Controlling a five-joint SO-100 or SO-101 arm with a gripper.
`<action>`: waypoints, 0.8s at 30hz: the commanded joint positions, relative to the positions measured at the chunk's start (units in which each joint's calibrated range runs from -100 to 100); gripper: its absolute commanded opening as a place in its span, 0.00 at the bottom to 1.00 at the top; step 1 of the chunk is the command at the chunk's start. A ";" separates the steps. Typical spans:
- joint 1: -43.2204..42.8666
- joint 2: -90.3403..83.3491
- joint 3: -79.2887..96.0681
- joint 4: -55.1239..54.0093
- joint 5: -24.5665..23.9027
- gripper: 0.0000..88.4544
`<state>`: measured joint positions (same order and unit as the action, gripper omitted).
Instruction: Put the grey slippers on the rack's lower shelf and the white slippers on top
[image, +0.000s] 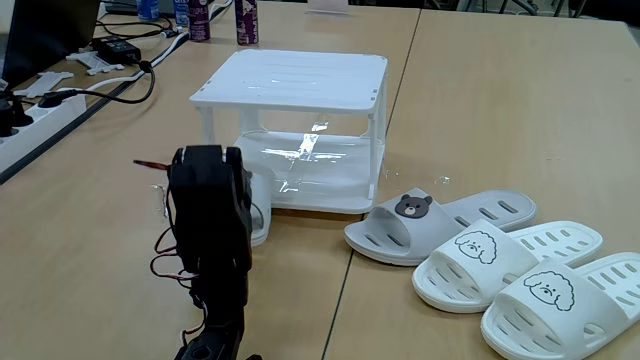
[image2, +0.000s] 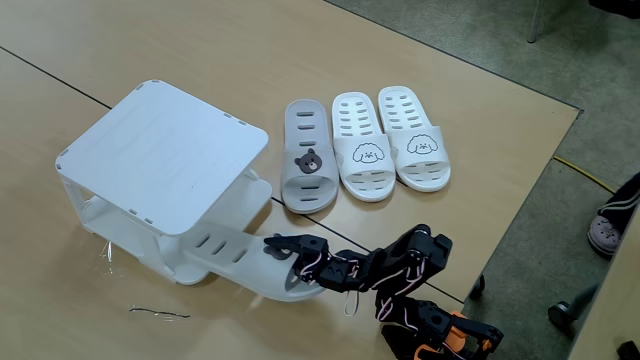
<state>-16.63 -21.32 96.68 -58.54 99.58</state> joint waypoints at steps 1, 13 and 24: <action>0.10 3.44 -10.57 -0.65 0.42 0.01; -0.72 30.28 -46.20 0.04 0.42 0.01; -0.06 55.77 -94.83 18.59 0.42 0.01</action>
<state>-16.85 31.46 21.74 -46.61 99.58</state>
